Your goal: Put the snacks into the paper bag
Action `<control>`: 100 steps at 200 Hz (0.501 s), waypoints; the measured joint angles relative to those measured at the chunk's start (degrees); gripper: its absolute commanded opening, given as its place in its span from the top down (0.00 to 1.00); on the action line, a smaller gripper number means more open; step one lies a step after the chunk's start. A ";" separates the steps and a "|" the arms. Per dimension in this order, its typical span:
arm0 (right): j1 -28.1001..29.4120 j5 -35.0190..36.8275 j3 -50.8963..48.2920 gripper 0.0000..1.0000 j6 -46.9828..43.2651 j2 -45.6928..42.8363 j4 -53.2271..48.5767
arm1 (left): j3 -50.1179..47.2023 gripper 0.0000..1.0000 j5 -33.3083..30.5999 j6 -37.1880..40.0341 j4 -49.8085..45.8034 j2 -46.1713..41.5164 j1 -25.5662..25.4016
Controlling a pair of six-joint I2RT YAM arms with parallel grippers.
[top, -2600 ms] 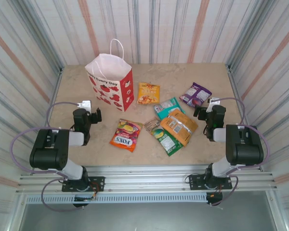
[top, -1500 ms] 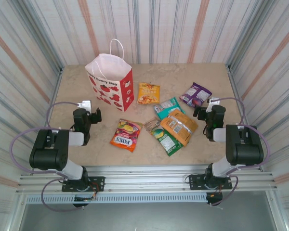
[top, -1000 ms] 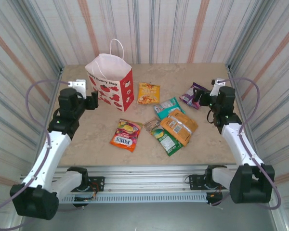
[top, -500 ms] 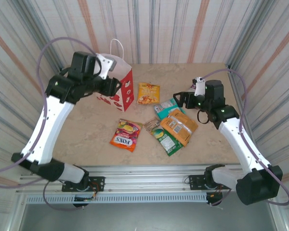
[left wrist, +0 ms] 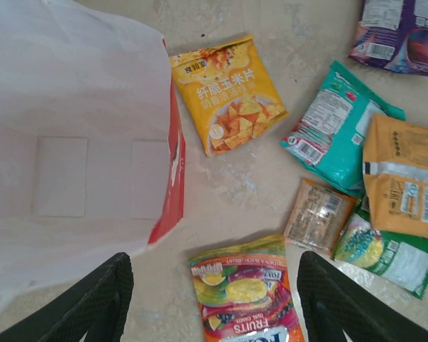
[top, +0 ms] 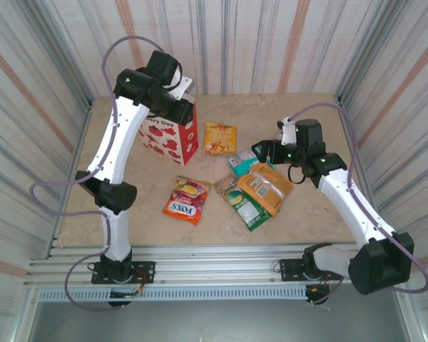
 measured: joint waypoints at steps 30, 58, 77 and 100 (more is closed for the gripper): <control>0.17 0.00 0.00 0.01 -0.92 2.12 -0.07 | 1.51 0.36 -0.57 -0.07 0.46 3.32 0.07; 0.57 -0.46 0.00 0.01 -1.09 3.85 -0.26 | 2.34 0.45 -0.94 -0.37 1.68 7.08 0.17; 1.31 -0.98 0.00 0.01 -1.09 4.48 -0.24 | 2.34 0.60 -1.18 -0.74 2.93 9.38 0.28; 2.12 -1.27 0.00 0.01 -1.09 4.74 -0.20 | 2.34 0.88 -1.99 -0.42 3.89 10.69 0.44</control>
